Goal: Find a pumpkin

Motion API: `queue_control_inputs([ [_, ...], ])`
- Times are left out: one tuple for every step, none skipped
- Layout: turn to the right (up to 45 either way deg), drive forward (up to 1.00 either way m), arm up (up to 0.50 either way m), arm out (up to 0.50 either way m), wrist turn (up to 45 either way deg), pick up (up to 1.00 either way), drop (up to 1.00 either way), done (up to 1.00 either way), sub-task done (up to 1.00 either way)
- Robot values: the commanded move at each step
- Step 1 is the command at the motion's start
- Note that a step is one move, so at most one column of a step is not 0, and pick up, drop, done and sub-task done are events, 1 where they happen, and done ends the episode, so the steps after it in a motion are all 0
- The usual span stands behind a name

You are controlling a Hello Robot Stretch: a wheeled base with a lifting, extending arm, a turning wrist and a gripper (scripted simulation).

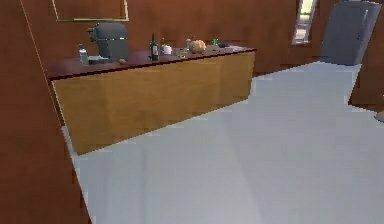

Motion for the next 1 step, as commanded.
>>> queue_control_inputs([
  [0.0, 1.00, 0.00, 0.00, 0.0, 0.00, 0.00, 0.00, 0.00],
])
